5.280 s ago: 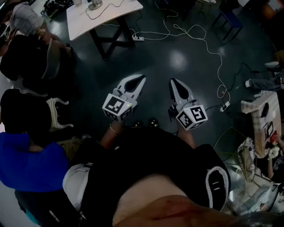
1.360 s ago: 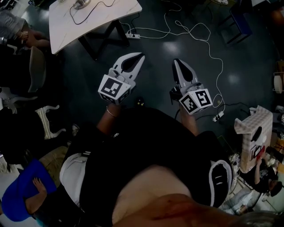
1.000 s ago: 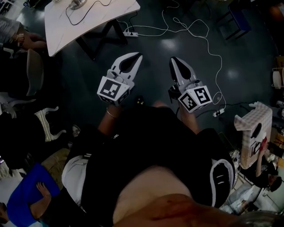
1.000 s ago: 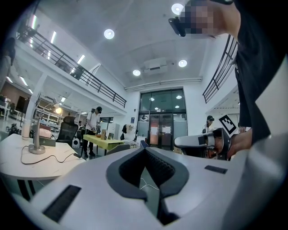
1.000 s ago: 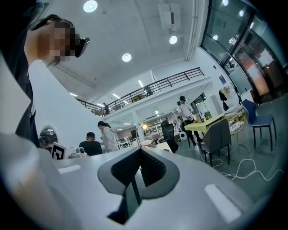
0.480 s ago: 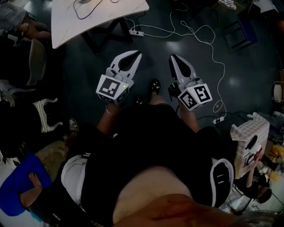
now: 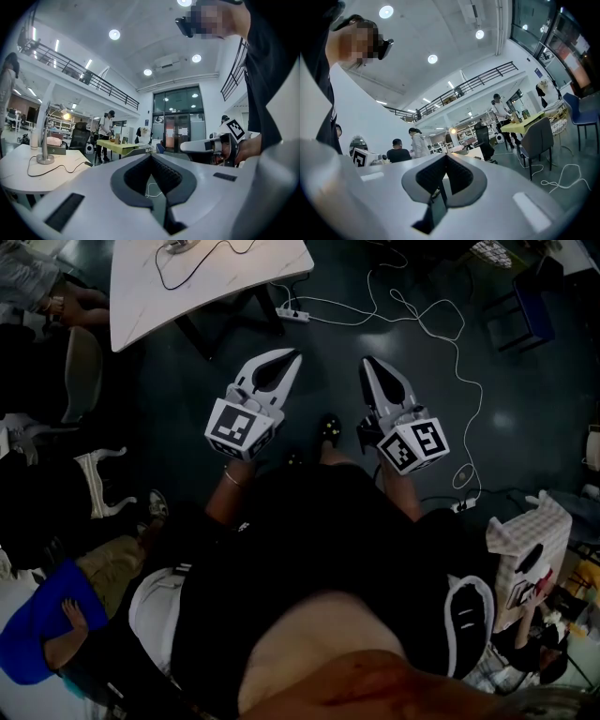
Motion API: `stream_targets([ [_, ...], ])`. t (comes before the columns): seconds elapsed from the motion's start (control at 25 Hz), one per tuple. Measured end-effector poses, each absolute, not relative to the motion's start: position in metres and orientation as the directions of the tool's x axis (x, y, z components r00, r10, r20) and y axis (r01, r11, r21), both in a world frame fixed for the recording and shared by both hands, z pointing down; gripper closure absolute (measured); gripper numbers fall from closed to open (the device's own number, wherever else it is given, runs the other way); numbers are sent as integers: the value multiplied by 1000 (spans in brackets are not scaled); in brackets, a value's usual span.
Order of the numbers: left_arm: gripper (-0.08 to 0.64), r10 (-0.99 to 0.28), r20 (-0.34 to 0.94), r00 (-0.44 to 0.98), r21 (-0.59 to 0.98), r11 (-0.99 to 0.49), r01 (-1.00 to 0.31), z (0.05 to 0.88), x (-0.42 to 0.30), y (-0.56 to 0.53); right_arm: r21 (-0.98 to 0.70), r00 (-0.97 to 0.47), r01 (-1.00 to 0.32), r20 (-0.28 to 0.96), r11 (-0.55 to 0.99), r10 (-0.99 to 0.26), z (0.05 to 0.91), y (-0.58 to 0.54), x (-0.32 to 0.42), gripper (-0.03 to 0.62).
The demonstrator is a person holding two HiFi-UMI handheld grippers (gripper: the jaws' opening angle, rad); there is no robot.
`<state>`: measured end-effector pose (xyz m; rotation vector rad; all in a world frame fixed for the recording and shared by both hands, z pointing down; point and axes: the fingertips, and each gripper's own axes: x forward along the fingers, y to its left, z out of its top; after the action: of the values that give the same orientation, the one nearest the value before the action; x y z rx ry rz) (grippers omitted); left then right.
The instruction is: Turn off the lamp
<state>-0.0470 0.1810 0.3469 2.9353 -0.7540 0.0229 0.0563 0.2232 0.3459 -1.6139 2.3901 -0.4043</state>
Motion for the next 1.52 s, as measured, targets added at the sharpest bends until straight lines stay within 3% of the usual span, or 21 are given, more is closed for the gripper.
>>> stream_targets([
  [0.64,552,-524,59,850,69,-847,-527,346,22,115,-364,-402,-845,-53,392,-914,344,150,129,594],
  [1.52,552,-646,80,759,8,-761,-649,349,34,84,-400,-542,-753,-74,523,-837,360,95,149,594],
])
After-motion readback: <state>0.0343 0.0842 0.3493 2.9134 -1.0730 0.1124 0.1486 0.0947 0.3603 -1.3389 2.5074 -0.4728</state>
